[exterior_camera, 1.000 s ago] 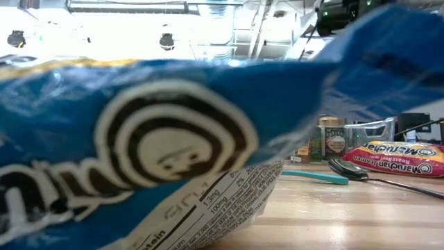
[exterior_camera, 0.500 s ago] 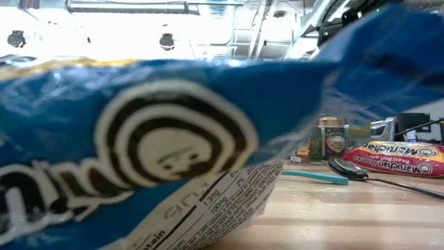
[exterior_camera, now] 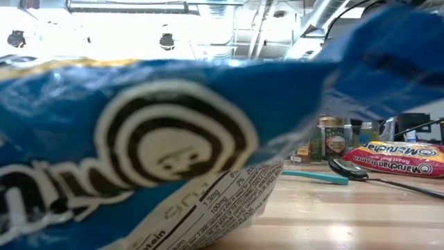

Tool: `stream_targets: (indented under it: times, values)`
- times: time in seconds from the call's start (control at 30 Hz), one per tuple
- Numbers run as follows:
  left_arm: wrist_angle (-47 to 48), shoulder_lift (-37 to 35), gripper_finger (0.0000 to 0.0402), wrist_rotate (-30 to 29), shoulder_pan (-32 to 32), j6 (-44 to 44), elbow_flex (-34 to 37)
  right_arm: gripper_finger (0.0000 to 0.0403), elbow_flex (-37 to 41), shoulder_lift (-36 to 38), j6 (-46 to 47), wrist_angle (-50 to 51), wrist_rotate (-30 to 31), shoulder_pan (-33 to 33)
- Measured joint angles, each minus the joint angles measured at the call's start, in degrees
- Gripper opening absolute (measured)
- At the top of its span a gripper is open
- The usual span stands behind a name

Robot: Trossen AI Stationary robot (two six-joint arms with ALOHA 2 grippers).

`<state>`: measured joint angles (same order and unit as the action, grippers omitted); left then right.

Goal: Pick & Place Food Item
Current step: Put the black spice bottle into the right transparent bin

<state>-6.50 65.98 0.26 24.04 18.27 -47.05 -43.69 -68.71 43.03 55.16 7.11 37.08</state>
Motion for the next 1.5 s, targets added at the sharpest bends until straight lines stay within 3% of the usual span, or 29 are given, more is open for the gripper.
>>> stream_targets:
  times: [0.33,0.63,0.93,1.5]
  values:
    - [0.00,0.01,0.0000,0.00,-0.01,0.01,0.00,0.0223,0.04,0.00,-0.11,-1.74,0.00,0.00]
    - [0.00,0.00,0.0000,0.01,-0.01,-0.01,0.00,0.0207,0.04,0.00,-0.13,-2.30,0.04,0.17]
    - [0.00,0.02,0.0000,0.01,0.01,0.01,0.00,0.0248,0.04,0.00,-0.13,-2.25,0.09,0.17]
    - [0.00,0.00,0.0000,-0.01,-0.01,-0.01,0.00,0.0249,-0.39,0.00,-0.13,-1.56,0.31,0.17]
